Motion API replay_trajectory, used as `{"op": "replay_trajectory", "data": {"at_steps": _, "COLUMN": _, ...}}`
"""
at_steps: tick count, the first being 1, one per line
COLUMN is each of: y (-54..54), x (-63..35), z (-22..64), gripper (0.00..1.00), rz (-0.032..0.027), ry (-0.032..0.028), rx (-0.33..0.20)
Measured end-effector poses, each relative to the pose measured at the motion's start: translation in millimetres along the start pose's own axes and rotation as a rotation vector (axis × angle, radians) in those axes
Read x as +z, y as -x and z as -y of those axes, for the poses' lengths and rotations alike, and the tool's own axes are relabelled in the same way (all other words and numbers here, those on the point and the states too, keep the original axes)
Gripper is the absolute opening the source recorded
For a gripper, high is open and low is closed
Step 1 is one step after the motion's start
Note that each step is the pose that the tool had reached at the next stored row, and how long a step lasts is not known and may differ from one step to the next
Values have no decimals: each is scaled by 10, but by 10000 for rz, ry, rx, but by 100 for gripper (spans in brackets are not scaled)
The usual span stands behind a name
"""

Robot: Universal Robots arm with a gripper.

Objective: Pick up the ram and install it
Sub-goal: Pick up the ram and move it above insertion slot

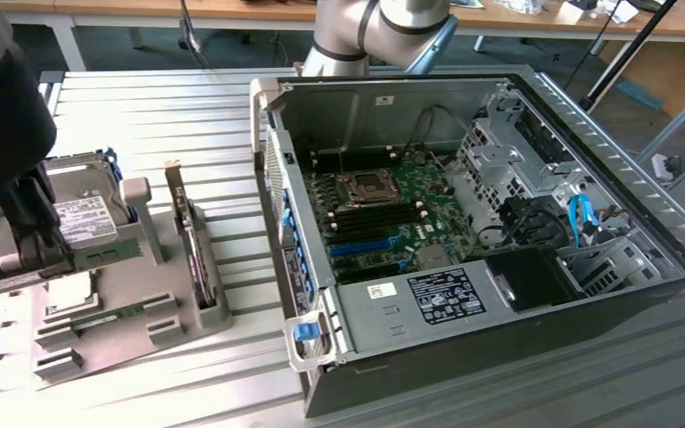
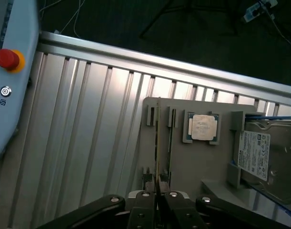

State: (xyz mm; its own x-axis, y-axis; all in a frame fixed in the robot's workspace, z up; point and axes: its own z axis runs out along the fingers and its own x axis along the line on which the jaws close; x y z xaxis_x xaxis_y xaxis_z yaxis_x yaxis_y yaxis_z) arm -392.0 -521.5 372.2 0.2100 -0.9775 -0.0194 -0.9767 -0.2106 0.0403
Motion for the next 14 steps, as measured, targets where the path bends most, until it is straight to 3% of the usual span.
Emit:
{"op": "replay_trajectory", "data": {"at_steps": 3, "y": 3, "x": -130, "z": -5, "gripper": 14, "rz": -1, "ry": 1, "rx": 0}}
{"op": "replay_trajectory", "data": {"at_steps": 9, "y": -2, "x": -132, "z": 15, "gripper": 14, "rz": 0, "ry": -1, "rx": -2}}
{"op": "replay_trajectory", "data": {"at_steps": 14, "y": -43, "x": -140, "z": 206, "gripper": 14, "rz": 0, "ry": -1, "rx": 1}}
